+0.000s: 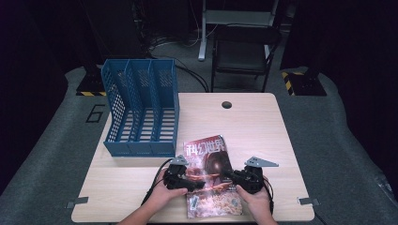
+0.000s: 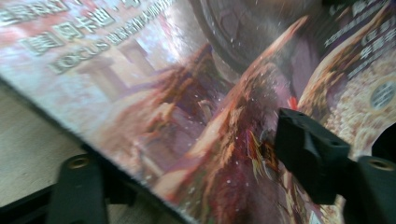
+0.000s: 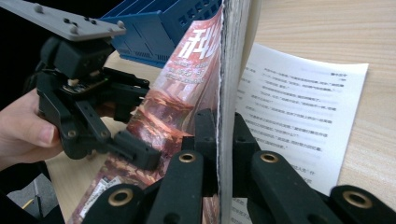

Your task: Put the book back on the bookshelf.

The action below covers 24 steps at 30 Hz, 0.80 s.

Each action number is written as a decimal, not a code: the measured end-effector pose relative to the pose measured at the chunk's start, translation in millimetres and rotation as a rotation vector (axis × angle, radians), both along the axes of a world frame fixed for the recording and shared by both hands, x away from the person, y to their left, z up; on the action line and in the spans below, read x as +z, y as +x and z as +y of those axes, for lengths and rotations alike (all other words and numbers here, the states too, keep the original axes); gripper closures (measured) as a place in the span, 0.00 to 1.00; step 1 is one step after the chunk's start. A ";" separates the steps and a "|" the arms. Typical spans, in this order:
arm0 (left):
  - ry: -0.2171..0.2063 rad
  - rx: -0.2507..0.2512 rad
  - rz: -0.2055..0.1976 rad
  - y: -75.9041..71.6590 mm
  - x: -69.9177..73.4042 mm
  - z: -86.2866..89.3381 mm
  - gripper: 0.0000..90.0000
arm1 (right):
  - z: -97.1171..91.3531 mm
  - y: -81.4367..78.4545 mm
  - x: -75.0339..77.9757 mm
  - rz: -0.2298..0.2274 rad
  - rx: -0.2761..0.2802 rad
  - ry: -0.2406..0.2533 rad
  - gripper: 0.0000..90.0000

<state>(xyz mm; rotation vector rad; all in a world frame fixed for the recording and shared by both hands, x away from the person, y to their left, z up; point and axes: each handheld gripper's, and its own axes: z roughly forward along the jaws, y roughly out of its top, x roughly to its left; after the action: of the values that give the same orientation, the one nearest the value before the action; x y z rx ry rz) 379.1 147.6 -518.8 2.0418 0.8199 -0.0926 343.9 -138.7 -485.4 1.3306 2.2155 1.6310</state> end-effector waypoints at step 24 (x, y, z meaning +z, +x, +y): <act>-0.069 0.032 0.012 -4.2 31.5 8.8 0.79 | -14.1 12.0 -0.9 0.112 0.022 0.052 0.93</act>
<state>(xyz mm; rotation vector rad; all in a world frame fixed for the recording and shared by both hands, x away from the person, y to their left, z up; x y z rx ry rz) 374.9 156.4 -487.3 1.9647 0.8449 -0.1135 355.9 -152.9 -486.4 1.4497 2.2711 1.6725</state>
